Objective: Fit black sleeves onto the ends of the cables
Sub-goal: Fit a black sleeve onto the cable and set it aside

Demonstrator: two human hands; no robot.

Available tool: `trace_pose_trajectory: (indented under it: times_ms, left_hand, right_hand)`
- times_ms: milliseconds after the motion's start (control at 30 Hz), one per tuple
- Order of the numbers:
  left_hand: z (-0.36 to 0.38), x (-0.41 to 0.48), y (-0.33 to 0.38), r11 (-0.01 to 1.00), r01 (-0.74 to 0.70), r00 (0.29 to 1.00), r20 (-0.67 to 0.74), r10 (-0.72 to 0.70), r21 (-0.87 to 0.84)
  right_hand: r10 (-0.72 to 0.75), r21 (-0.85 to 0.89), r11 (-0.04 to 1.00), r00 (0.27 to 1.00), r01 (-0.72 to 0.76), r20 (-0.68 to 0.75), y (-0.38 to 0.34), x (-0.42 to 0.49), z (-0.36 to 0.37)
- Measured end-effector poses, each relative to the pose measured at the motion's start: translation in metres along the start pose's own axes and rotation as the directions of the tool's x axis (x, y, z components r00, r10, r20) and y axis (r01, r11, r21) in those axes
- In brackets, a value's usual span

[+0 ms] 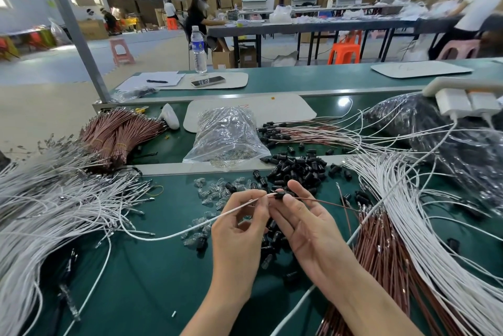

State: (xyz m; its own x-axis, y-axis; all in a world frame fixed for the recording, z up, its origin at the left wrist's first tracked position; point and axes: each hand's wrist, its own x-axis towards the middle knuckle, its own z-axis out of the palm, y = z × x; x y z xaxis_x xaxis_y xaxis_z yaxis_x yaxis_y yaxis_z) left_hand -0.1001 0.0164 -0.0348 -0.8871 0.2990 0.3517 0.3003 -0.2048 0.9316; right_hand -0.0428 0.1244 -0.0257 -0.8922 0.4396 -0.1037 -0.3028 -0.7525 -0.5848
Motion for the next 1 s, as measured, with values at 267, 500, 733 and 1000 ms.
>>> trace_pose_trajectory:
  times_ms: [267,500,733,1000]
  left_hand:
    - [-0.0002,0.0028,0.0018,0.999,0.032,0.999,0.011,-0.033,0.028]
    - [0.0028,0.0024,0.0038,0.994,0.103,0.995,0.006,-0.103,-0.021]
    - [0.0031,0.0012,0.0044,0.989,0.127,0.992,-0.012,-0.128,-0.071]
    - [-0.0011,0.0032,0.0041,0.987,0.137,0.99,0.038,-0.135,-0.079]
  right_hand:
    - [-0.006,-0.035,0.999,1.0,0.006,-0.002,0.0019,0.0019,-0.0017]
    - [-0.054,-0.106,0.993,0.999,0.052,-0.009,0.003,0.0037,-0.0017]
    - [-0.081,-0.165,0.983,0.997,0.082,0.013,0.006,0.0036,-0.0025]
    - [-0.085,-0.201,0.976,0.996,0.09,0.034,0.0051,0.0037,-0.0031]
